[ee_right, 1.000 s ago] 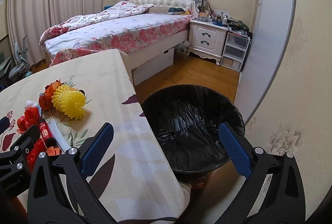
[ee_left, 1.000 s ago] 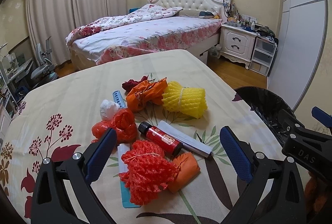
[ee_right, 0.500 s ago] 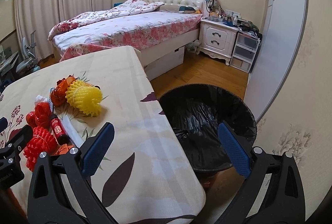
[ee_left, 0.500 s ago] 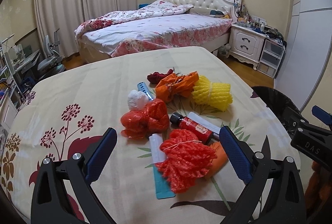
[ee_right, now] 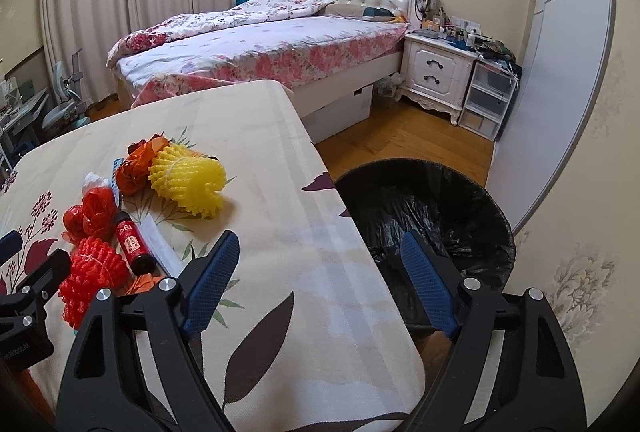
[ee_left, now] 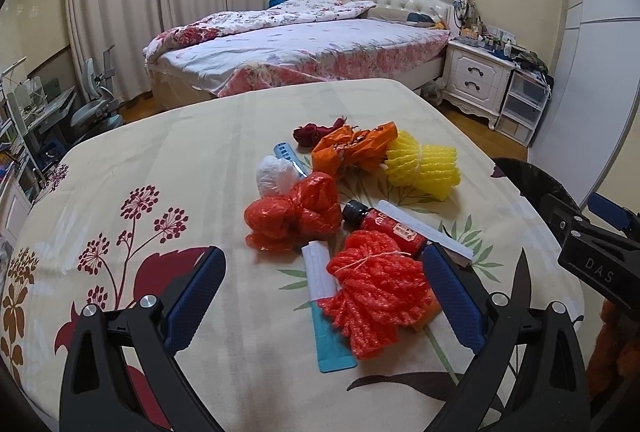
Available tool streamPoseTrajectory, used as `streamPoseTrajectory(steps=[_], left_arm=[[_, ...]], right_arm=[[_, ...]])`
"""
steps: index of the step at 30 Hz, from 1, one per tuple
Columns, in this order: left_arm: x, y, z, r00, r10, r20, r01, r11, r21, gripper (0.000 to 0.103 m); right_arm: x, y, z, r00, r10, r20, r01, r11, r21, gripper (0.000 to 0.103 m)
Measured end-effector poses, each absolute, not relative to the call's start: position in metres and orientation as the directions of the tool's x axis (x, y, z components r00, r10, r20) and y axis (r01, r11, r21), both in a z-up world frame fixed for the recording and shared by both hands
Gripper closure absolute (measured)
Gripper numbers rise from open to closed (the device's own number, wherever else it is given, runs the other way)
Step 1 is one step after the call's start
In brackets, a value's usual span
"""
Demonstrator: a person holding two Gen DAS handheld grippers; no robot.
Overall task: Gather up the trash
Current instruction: 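Grasp the red mesh net with the left tool while the right tool grasps the yellow foam net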
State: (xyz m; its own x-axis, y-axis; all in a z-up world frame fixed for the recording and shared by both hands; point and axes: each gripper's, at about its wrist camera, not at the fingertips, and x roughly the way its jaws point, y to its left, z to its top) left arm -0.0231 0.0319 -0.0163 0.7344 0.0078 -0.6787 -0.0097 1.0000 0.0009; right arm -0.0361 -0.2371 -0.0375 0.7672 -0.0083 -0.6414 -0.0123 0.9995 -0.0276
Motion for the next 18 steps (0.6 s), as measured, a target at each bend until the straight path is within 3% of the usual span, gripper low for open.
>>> streamPoseTrajectory(steps=[4, 5, 7, 11, 16, 18], left_arm=[[-0.017, 0.022, -0.019, 0.731, 0.0, -0.682, 0.015, 1.0, 0.017, 0.009], [-0.016, 0.02, -0.02, 0.728, -0.001, -0.685, 0.019, 1.0, 0.019, 0.01], [-0.013, 0.017, -0.022, 0.72, -0.001, -0.694, 0.024, 0.999, 0.024, 0.025], [-0.01, 0.015, -0.027, 0.702, -0.017, -0.712, 0.041, 0.999, 0.017, 0.028], [-0.008, 0.013, -0.033, 0.681, -0.064, -0.73, 0.081, 0.997, -0.012, 0.047], [-0.008, 0.013, -0.034, 0.68, -0.066, -0.73, 0.083, 0.996, -0.013, 0.049]], right_arm=[[-0.035, -0.24, -0.039, 0.766, -0.019, -0.642, -0.002, 0.999, -0.032, 0.023], [-0.034, -0.241, -0.04, 0.764, -0.018, -0.645, -0.002, 1.0, -0.03, 0.028], [-0.032, -0.244, -0.042, 0.754, -0.007, -0.657, -0.006, 1.0, -0.018, 0.032], [-0.032, -0.248, -0.046, 0.748, -0.001, -0.663, -0.005, 1.0, -0.008, 0.032], [-0.032, -0.248, -0.049, 0.746, 0.005, -0.666, -0.007, 1.0, -0.002, 0.032], [-0.031, -0.248, -0.05, 0.745, 0.006, -0.667, -0.009, 1.0, -0.001, 0.032]])
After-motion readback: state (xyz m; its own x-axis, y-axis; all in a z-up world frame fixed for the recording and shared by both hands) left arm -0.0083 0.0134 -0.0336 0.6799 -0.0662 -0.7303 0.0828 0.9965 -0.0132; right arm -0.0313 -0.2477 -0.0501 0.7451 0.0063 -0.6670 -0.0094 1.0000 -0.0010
